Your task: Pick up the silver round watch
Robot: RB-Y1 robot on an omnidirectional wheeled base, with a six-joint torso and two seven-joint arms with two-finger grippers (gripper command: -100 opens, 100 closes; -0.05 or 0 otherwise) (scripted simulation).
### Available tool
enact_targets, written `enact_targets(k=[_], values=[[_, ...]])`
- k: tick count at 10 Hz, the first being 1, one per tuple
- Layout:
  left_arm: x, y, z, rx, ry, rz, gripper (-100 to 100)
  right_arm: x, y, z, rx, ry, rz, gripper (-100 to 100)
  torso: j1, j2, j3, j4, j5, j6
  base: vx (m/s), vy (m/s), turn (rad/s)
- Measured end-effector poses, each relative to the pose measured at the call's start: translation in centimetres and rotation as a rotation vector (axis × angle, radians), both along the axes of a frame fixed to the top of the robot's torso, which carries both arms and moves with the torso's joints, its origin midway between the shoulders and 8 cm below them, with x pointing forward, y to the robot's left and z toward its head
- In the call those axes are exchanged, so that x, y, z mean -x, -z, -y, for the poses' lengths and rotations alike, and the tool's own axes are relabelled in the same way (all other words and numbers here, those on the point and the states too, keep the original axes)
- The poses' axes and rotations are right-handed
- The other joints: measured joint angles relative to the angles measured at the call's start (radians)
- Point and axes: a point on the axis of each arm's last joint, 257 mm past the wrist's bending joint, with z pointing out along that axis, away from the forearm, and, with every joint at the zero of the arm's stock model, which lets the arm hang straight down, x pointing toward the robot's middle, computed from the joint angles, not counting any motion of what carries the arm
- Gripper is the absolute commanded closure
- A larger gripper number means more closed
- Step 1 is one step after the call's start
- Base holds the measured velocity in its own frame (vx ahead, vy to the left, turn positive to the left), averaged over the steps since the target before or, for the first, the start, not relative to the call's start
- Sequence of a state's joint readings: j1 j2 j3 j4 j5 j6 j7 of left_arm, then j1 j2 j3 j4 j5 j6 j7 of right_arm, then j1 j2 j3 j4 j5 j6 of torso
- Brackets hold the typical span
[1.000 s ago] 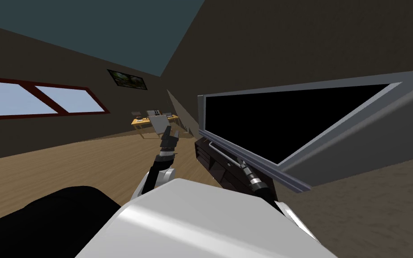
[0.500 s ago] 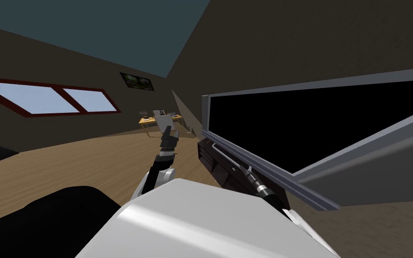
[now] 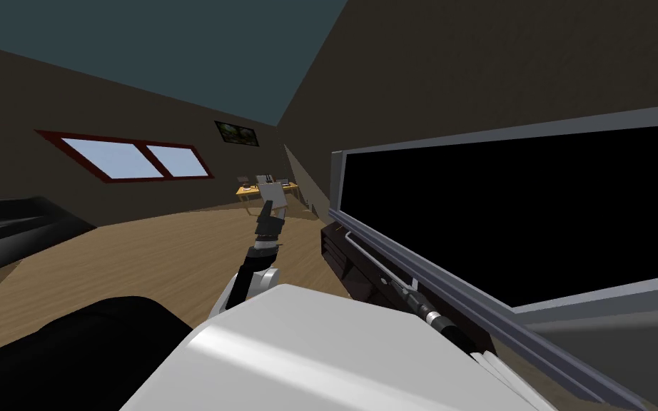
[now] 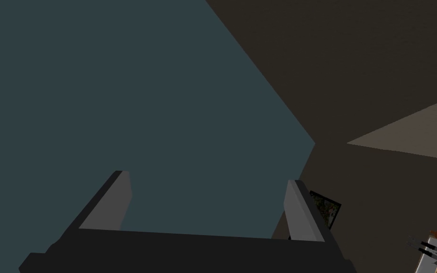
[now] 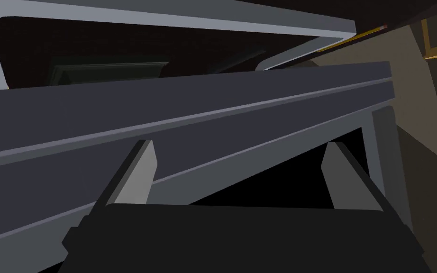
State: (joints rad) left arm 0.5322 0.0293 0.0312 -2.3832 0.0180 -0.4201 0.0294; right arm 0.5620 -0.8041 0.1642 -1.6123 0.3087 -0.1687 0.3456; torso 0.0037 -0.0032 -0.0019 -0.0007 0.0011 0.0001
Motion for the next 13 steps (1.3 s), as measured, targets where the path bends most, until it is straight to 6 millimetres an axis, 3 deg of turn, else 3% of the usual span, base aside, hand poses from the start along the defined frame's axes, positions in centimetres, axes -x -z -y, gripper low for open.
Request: enact_targets(k=[6, 13], values=[[0.0, 0.0, 0.0, 0.0, 0.0, 0.0, 0, 5.5, 4.8, 6.8, 0.265, -0.106, -0.189, -100, 0.0, 0.001, 0.0, 0.0, 0.0, 0.0, 0.056, 0.049, 0.151], [0.0, 0.0, 0.0, 0.0, 0.0, 0.0, 0, 12.7, 8.5, 12.7, 0.498, -0.263, -0.387, -100, 0.0, 0.002, 0.001, 0.0, 0.0, 0.001, 0.046, 0.041, 0.148]])
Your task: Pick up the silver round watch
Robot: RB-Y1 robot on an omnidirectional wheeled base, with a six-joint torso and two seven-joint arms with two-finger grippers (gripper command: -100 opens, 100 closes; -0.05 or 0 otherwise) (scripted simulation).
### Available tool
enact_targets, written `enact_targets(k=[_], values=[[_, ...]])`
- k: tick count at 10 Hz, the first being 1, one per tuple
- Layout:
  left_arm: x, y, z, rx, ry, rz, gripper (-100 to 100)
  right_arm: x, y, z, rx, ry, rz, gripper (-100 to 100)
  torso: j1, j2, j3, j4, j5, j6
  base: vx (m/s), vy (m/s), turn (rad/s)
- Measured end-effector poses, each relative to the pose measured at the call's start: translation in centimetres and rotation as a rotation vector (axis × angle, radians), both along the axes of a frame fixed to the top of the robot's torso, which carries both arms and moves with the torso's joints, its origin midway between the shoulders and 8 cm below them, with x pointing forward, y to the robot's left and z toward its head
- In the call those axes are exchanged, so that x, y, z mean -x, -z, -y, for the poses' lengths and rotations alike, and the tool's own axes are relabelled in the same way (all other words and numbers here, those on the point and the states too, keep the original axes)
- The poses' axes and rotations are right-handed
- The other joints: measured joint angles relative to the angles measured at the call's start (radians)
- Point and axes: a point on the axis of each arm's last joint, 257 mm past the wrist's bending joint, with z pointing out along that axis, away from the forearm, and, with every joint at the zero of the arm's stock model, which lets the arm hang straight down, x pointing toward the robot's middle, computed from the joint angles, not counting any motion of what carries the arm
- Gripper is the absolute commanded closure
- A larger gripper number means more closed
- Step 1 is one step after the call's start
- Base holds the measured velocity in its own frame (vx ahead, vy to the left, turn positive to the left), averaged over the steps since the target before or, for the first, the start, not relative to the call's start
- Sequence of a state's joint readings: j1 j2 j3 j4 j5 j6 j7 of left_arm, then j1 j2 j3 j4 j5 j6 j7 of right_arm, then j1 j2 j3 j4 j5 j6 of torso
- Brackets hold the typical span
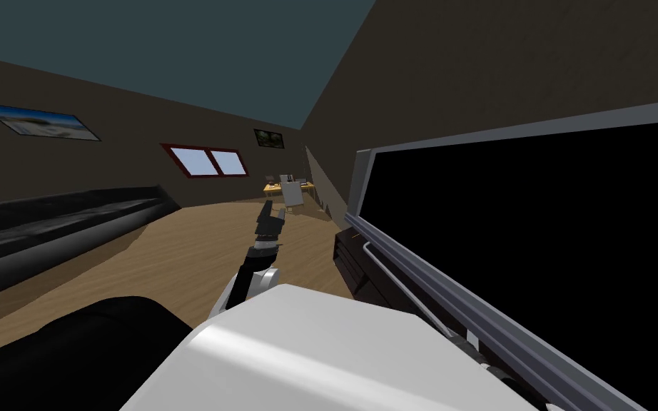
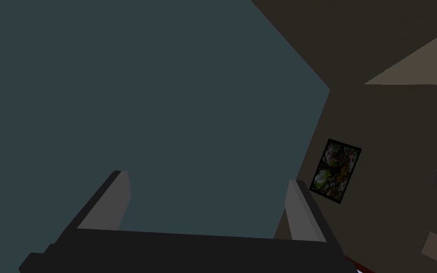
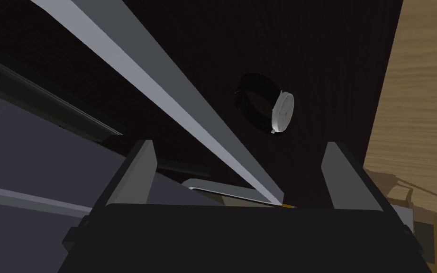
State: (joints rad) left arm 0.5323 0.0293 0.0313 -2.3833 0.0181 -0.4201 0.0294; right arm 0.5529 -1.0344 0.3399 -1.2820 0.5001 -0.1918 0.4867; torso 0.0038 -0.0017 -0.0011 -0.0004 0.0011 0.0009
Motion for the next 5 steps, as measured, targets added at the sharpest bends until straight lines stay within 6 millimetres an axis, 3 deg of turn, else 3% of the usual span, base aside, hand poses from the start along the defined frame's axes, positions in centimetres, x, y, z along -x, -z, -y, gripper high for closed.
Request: enact_targets(k=[2, 5], values=[[0.0, 0.0, 0.0, 0.0, 0.0, 0.0, 0, 1.6, 0.6, 1.1, 0.043, -0.039, -0.046, -100, 0.0, 0.001, 0.001, 0.0, 0.0, 0.0, 0.027, 0.03, 0.097], [0.0, 0.0, 0.0, 0.0, 0.0, 0.0, 0, 5.7, 2.0, 3.6, 0.125, -0.136, -0.158, -100, 0.001, 0.0, 0.0, 0.0, 0.0, 0.0, 0.057, 0.047, 0.206]])
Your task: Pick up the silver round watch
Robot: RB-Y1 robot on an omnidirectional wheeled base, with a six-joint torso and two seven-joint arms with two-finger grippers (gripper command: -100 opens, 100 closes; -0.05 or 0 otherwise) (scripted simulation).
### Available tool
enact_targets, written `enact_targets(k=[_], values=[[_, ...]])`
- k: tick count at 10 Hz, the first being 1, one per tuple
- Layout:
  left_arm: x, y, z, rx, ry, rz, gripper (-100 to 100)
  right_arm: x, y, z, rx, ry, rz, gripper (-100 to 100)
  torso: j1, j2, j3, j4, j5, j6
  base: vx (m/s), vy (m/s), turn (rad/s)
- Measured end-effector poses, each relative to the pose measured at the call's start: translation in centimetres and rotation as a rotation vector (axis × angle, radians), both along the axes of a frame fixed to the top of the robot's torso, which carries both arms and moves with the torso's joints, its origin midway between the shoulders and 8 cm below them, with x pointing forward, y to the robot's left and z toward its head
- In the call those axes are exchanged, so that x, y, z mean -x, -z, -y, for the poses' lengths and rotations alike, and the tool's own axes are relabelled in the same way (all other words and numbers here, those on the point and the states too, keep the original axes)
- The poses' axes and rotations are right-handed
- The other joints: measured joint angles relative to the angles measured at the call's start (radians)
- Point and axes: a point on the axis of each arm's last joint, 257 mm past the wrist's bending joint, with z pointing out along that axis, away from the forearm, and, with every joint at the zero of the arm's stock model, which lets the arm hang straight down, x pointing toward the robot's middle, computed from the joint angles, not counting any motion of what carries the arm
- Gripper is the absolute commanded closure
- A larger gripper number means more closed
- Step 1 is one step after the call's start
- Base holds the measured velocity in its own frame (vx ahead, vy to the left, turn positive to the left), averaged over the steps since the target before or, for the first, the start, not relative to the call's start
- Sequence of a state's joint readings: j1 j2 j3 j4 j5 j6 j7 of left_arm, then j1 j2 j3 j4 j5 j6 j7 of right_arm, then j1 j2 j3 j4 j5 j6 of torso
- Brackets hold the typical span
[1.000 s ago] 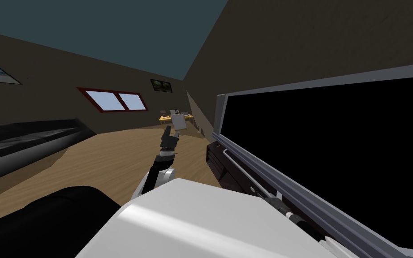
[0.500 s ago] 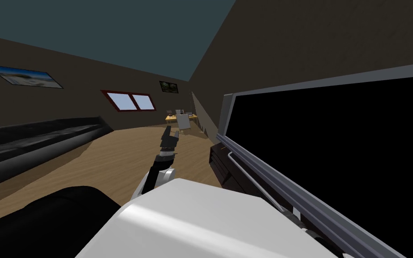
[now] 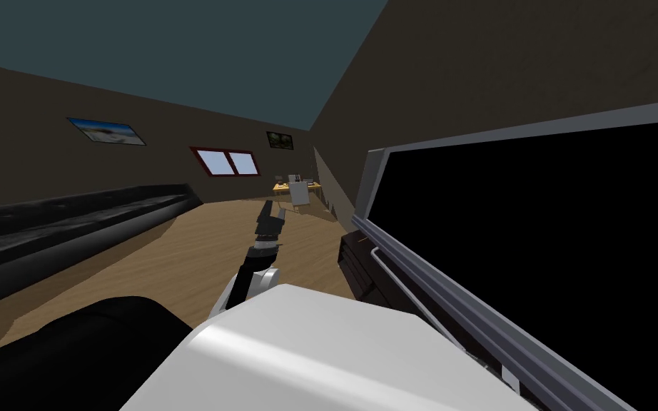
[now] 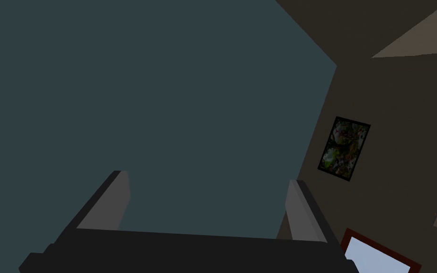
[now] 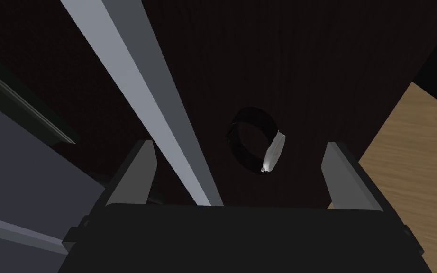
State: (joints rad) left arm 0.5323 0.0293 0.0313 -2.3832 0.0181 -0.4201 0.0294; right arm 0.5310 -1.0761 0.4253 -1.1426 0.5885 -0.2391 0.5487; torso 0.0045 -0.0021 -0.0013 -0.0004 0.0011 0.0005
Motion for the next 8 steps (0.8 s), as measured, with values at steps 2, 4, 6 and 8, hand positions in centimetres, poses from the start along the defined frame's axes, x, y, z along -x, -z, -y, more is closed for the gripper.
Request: enact_targets(k=[2, 4, 6, 8], values=[[0.0, 0.0, 0.0, 0.0, 0.0, 0.0, 0, 2.7, 0.7, 1.8, 0.054, -0.069, -0.082, -100, 0.001, -0.001, 0.0, 0.0, 0.0, 0.0, 0.068, 0.051, 0.183], [0.0, 0.0, 0.0, 0.0, 0.0, 0.0, 0, 5.4, 1.0, 2.9, 0.094, -0.14, -0.158, -100, 0.0, 0.0, 0.0, 0.0, 0.0, 0.001, 0.057, 0.048, 0.147], [0.0, 0.0, 0.0, 0.0, 0.0, 0.0, 0, 8.2, 1.3, 4.1, 0.13, -0.21, -0.238, -100, 0.002, -0.001, 0.0, 0.0, 0.0, 0.0, 0.073, 0.07, 0.191], [0.0, 0.0, 0.0, 0.0, 0.0, 0.0, 0, 10.8, 1.4, 4.8, 0.151, -0.263, -0.3, -100, 0.002, 0.0, 0.0, 0.0, 0.0, 0.001, 0.043, 0.048, 0.048]])
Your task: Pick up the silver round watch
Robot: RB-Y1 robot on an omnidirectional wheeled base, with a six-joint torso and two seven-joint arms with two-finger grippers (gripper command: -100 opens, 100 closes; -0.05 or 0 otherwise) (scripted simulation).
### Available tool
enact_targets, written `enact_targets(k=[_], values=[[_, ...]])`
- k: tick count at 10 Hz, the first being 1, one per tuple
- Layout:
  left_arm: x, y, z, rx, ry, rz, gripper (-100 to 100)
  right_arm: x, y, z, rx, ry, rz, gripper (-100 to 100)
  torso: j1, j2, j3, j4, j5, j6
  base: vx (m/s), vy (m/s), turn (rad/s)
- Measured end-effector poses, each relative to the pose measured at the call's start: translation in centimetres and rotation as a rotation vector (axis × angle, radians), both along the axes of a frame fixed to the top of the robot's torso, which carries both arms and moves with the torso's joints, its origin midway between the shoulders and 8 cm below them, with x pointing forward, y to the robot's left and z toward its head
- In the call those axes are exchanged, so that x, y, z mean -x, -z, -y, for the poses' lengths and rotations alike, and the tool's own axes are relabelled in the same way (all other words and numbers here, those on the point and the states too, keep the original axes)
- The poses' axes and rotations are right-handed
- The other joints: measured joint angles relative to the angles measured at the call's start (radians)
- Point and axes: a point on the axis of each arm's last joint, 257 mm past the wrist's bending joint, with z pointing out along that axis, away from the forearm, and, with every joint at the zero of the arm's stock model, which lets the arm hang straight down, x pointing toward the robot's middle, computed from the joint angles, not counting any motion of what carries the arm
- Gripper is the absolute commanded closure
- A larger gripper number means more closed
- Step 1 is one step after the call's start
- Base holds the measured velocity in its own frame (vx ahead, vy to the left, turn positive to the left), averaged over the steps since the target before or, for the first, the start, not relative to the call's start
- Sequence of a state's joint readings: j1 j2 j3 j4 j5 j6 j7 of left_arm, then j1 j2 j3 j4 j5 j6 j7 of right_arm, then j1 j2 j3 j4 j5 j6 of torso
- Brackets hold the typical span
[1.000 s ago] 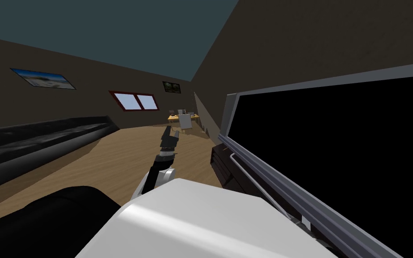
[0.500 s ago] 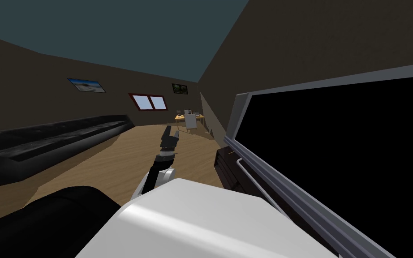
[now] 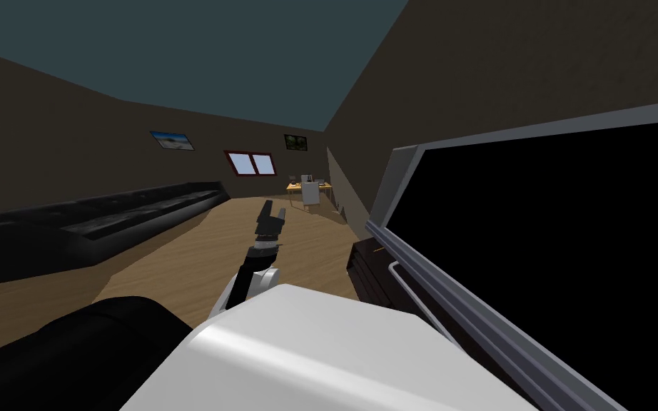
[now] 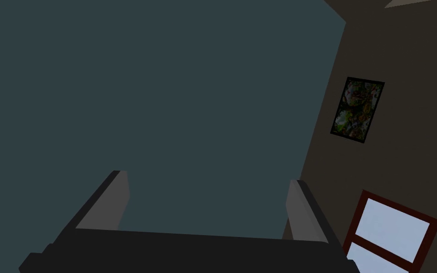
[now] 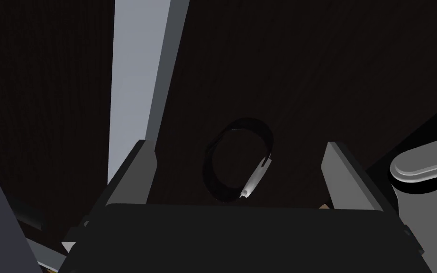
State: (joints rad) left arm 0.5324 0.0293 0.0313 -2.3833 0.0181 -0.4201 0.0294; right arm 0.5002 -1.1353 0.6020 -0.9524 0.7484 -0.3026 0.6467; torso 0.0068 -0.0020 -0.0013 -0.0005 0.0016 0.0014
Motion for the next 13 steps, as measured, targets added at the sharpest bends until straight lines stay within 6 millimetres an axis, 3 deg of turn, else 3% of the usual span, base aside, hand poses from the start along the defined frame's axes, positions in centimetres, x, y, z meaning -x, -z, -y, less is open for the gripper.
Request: enact_targets(k=[1, 2, 5, 6, 10, 11, 12, 13], values=[[0.0, 0.0, 0.0, 0.0, 0.0, 0.0, 0, 0.1, 0.0, 0.0, 0.0, -0.005, -0.004, 0, -0.002, 0.002, 0.001, 0.0, 0.0, 0.0, 0.005, 0.006, -0.003], [0.0, 0.0, 0.0, 0.0, 0.0, 0.0, 0, 0.1, 0.0, 0.0, 0.0, -0.004, -0.003, -100, -0.003, 0.003, 0.002, 0.001, -0.001, 0.0, 0.007, -0.04, 0.08], [0.0, 0.0, 0.0, 0.0, 0.0, 0.0, 0, 0.8, 1.9, -1.3, -0.004, 0.015, -0.004, -100, -0.009, 0.004, 0.002, 0.001, -0.002, 0.0, 0.004, -0.06, 0.047], [0.0, 0.0, 0.0, 0.0, 0.0, 0.0, 0, 0.8, 2.0, -1.5, -0.006, 0.014, -0.004, 100, -0.009, 0.004, 0.003, 0.001, -0.003, 0.0, 0.0, 0.0, 0.0], [0.0, 0.0, 0.0, 0.0, 0.0, 0.0, 0, 1.0, 1.9, -1.5, -0.005, 0.003, -0.009, 100, -0.01, 0.005, 0.004, 0.002, -0.003, 0.003, -0.001, 0.0, 0.011], [0.0, 0.0, 0.0, 0.0, 0.0, 0.0, 0, 1.0, 2.0, -1.5, -0.005, -0.002, -0.011, 0, -0.009, 0.006, 0.004, 0.003, -0.003, 0.004, 0.0, 0.0, 0.013], [0.0, 0.0, 0.0, 0.0, 0.0, 0.0, 0, 1.0, 2.0, -1.5, -0.005, -0.006, -0.013, 100, -0.009, 0.006, 0.005, 0.004, -0.003, 0.006, 0.001, 0.042, -0.116], [0.0, 0.0, 0.0, 0.0, 0.0, 0.0, 0, 0.8, 1.4, -1.1, -0.002, -0.005, -0.008, 100, -0.007, 0.007, 0.005, 0.004, -0.002, 0.007, -0.01, 0.073, -0.114]])
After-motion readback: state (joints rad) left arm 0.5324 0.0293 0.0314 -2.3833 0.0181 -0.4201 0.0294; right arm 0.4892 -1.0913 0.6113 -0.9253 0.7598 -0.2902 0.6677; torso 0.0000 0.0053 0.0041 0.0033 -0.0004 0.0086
